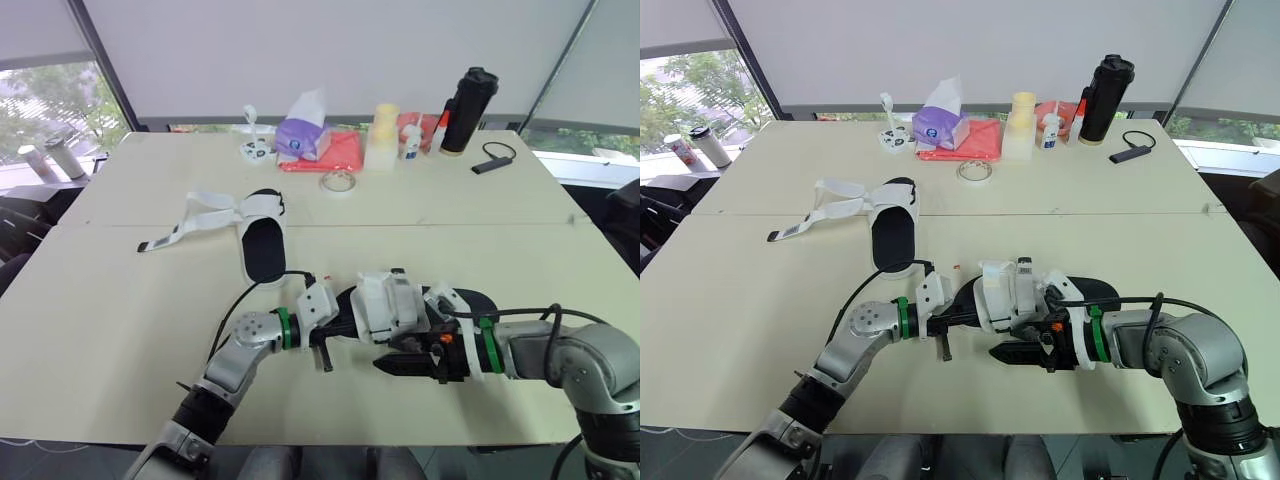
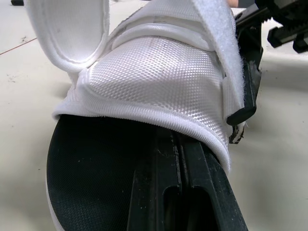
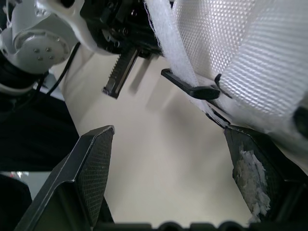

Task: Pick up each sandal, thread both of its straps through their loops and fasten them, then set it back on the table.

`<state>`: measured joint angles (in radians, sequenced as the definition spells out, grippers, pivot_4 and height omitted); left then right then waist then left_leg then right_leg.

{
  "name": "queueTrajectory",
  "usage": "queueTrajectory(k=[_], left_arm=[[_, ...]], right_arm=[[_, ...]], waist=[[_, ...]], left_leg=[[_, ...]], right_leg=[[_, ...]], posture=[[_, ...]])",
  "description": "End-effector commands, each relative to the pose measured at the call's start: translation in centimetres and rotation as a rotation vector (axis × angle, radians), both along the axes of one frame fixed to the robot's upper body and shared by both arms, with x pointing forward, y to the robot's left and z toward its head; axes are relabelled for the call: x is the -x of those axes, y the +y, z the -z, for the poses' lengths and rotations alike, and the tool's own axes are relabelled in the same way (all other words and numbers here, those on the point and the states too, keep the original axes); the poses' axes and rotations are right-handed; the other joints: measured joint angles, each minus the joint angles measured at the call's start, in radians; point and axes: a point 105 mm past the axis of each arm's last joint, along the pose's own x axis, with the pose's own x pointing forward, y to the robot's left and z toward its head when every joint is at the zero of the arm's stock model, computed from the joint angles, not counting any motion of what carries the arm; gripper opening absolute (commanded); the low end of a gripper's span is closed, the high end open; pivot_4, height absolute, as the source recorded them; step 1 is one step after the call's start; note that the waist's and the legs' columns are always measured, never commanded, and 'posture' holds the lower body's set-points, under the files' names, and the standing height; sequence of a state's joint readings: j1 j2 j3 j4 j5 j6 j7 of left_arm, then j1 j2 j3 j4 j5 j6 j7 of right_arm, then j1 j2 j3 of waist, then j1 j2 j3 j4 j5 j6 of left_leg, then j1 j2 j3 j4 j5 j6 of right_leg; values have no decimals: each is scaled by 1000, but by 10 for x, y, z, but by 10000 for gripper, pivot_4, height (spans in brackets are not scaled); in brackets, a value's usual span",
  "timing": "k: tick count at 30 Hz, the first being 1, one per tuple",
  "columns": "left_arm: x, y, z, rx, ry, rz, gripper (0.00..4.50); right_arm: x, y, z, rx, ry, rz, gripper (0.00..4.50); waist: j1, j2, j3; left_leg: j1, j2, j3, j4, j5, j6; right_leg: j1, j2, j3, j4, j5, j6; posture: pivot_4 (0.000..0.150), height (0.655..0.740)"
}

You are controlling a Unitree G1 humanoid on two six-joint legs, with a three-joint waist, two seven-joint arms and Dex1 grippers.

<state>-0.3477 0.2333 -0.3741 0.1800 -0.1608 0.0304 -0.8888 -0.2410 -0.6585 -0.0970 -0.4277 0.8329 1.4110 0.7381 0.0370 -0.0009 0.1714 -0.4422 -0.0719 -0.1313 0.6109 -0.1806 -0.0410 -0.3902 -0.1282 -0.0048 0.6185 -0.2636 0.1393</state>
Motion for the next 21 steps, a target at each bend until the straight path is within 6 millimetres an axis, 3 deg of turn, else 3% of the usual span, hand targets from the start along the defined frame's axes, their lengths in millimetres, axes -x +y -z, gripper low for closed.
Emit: queueTrajectory(k=[1,21], left_arm=[[5,10,35,-108,107,-30,0],[6,9,34,-108,107,-28,0]], right_arm=[[-10,7,-18,-36,-96,0,38723],[1,22,-30,-35,-187,-86,38723]], waist=[[0,0,0],[-1,0,0]], left_leg=[[0,0,0,0,0,0],[0,1,0,-1,0,0]], right_leg=[[0,0,0,0,0,0],[-2,1,0,0,0,0]], posture=[[1500,7400],[1500,7400]])
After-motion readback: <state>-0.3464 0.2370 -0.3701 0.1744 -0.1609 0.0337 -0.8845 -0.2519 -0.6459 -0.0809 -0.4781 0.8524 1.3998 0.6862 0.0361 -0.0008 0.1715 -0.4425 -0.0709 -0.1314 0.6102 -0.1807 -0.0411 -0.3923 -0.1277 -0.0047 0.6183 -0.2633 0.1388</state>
